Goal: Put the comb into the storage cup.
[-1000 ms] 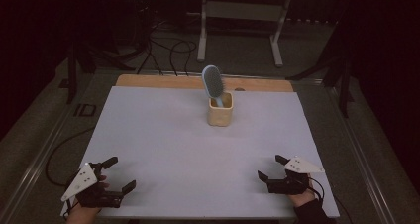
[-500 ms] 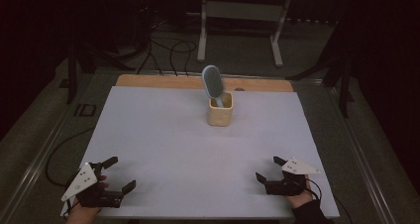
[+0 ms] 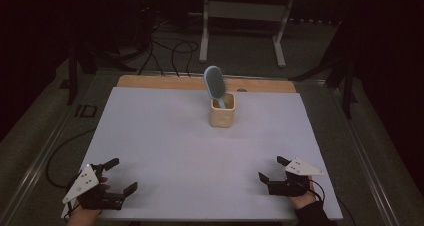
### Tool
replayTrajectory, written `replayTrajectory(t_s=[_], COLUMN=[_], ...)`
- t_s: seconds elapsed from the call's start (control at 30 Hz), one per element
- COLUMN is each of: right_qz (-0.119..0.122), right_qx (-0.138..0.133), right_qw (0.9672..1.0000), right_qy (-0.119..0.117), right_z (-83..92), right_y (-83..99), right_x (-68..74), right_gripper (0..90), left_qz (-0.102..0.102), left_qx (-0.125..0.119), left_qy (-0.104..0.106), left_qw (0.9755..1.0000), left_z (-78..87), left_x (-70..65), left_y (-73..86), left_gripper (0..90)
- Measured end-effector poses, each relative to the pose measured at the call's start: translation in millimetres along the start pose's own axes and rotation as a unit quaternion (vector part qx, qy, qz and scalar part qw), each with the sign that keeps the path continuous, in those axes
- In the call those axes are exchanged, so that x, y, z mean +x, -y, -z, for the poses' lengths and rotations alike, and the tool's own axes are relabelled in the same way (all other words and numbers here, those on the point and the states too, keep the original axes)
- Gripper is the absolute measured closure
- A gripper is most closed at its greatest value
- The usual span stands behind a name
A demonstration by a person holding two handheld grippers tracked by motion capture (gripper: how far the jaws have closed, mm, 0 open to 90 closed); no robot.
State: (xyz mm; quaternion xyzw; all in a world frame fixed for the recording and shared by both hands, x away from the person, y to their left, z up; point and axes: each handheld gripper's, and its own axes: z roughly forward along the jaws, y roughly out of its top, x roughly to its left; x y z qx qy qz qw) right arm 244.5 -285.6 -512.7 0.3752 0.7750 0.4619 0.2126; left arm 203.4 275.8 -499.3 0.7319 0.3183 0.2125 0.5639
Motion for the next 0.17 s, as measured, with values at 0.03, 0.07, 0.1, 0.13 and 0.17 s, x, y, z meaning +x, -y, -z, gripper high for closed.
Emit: replayTrajectory(t_s=[0.03,0.07,0.1,0.13,0.17], right_qz=[-0.001,-0.001,-0.002,-0.001,0.000], right_qx=[0.001,0.001,0.000,-0.001,-0.001], right_qw=[1.0000,1.0000,1.0000,1.0000,1.0000], right_qy=[0.001,0.002,0.002,0.002,0.002], right_z=[0.6,0.9,1.0,1.1,1.1], right_y=[0.1,0.1,0.0,-0.2,-0.4], right_x=[-0.4,-0.8,-0.9,-0.8,-0.5], right_gripper=[9.0,9.0,9.0,9.0,9.0], left_qz=[-0.001,-0.001,-0.001,-0.001,0.000], left_qx=[0.000,-0.001,-0.001,-0.001,-0.001], left_qy=[0.000,0.000,0.000,0.000,-0.001], left_qw=[1.0000,1.0000,1.0000,1.0000,1.0000], left_z=[0.0,0.1,0.1,0.2,0.0], left_x=[-0.1,-0.1,-0.2,-0.2,-0.1], left_y=[-0.1,-0.1,-0.2,-0.2,-0.3], left_gripper=[0.0,0.0,0.0,0.0,0.0])
